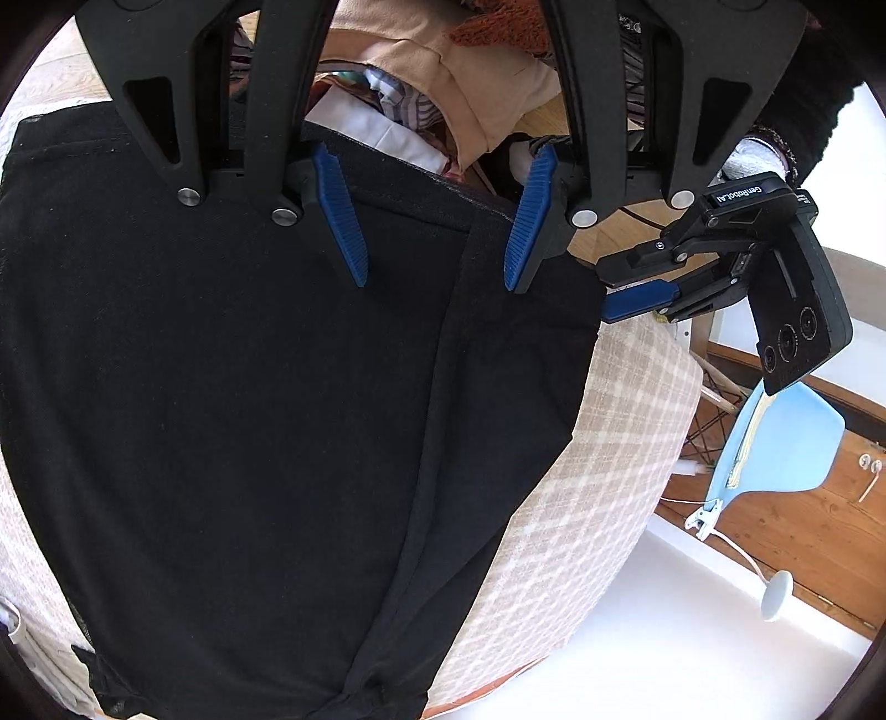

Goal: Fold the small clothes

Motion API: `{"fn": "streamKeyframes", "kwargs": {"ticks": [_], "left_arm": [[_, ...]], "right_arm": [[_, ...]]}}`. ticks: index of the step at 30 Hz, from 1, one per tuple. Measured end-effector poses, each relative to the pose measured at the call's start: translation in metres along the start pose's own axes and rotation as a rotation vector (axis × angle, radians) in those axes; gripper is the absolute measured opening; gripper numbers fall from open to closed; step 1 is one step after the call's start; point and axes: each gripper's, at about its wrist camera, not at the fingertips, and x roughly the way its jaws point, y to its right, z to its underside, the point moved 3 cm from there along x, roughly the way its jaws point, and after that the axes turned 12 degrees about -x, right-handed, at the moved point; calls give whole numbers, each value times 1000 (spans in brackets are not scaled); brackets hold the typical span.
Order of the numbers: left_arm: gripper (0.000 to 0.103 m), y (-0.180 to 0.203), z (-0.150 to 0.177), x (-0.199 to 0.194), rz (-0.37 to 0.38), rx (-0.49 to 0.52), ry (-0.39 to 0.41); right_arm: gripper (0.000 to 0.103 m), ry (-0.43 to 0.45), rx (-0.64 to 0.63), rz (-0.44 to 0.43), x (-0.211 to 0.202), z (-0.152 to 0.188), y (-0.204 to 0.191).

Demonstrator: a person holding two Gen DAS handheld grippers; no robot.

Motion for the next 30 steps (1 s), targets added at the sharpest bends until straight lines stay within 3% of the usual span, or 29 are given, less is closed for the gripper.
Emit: {"fn": "streamKeyframes", "kwargs": {"ticks": [5,7,10,17,22,23,26,30], "left_arm": [[14,7,1,5,-32,47,7],[9,8,3,6,-47,63,10],[6,12,6,1,-43,80,19],[5,17,13,-13,-23,75,46],[6,12,8,-13,-19,31,47],[8,9,6,-11,-17,10,36],[33,1,-1,-5,-4,-58,26],[36,-4,-6,9,45,-126,-15]], "right_arm": [[44,-8,-11,-44,7,4,-9],[22,-23,-31,-42,12,3,-13],[10,-29,-39,-29,13,3,-15],[8,6,30,-59,-8,6,4],[8,-25,53,-56,8,10,5],[8,-18,57,-58,10,10,4],[8,-8,59,-56,12,6,0],[8,-8,62,-62,11,7,5]]}}
